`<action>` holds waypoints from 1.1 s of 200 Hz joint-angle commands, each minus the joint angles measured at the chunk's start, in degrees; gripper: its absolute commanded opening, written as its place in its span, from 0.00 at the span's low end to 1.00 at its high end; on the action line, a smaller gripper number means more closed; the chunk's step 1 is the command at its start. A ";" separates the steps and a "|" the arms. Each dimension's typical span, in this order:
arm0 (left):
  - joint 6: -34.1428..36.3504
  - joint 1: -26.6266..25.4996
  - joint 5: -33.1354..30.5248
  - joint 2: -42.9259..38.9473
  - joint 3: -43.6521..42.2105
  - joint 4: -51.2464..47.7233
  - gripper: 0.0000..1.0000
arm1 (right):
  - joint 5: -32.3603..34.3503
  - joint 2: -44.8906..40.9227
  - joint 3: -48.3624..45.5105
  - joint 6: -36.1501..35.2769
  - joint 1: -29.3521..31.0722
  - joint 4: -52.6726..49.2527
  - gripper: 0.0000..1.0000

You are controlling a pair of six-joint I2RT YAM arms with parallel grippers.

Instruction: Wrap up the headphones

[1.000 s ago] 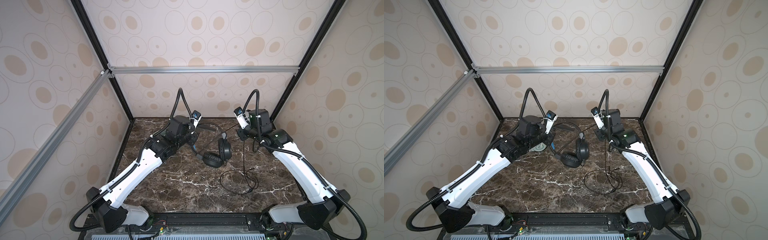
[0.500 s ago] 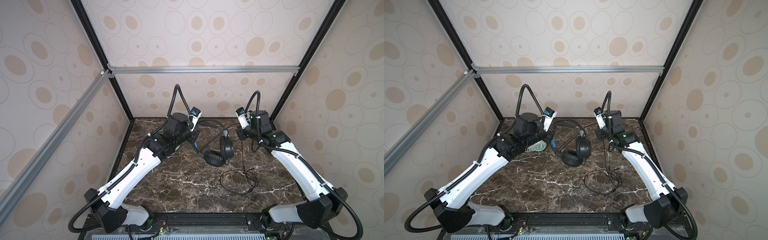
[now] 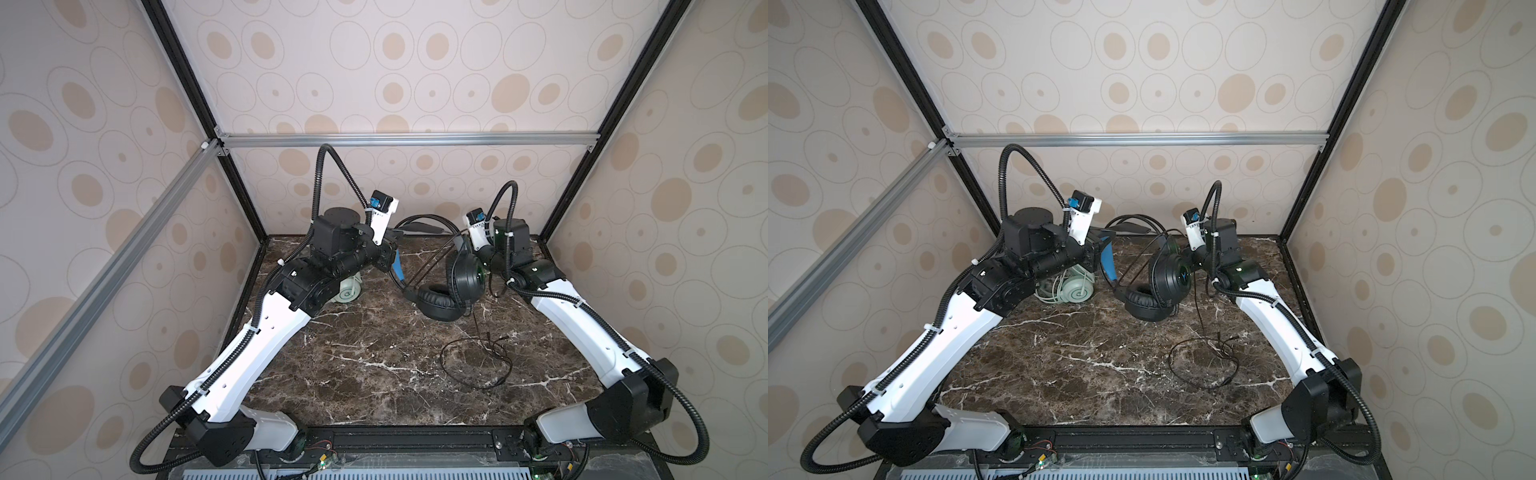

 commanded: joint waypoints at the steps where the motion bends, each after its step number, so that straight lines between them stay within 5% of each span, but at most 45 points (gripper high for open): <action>1: -5.06 0.60 4.81 -1.06 4.23 6.38 0.00 | -3.57 1.27 -0.19 2.95 -0.39 5.27 0.16; 220: -19.39 1.82 2.75 5.50 15.32 14.88 0.00 | -11.35 9.88 -10.38 18.19 6.40 28.89 0.15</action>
